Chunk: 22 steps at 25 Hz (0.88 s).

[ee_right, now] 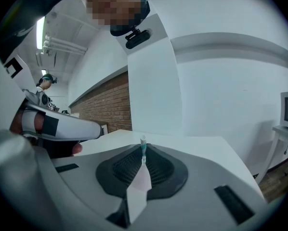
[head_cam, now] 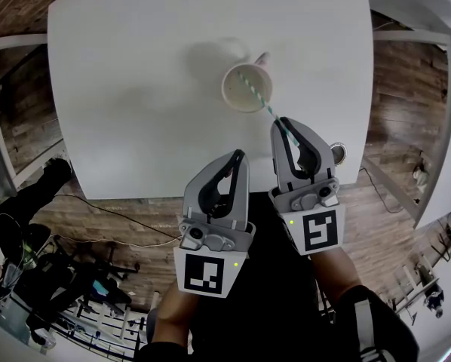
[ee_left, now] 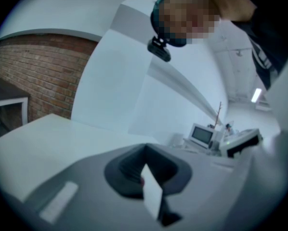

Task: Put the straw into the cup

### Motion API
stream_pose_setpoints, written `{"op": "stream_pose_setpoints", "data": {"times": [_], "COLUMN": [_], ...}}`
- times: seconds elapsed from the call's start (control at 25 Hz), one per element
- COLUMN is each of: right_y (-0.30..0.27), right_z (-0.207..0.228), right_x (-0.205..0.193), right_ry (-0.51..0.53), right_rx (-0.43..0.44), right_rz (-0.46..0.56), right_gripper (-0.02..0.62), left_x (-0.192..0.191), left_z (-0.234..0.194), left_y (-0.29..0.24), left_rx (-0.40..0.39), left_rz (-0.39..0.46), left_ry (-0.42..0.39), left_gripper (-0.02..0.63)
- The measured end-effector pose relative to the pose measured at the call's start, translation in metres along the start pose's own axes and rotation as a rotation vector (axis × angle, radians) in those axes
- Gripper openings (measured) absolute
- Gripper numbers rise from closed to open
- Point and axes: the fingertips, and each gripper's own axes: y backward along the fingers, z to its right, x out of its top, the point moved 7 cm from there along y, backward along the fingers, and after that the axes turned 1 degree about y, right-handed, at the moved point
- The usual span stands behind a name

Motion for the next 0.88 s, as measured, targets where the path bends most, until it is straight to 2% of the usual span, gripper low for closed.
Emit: {"op": "stream_pose_setpoints", "data": {"times": [0.88], "right_y": [-0.0022], "right_z": [-0.0019], "right_x": [-0.0053], "right_ry": [0.016], "right_rx": [-0.004], "right_rz": [-0.022], "right_gripper": [0.023], "left_x": [-0.0033], "left_z": [-0.0066], "left_y": [0.0030], "left_rx": [0.002], "left_rz": [-0.004], "left_ry": [0.010], "left_gripper": [0.004]}}
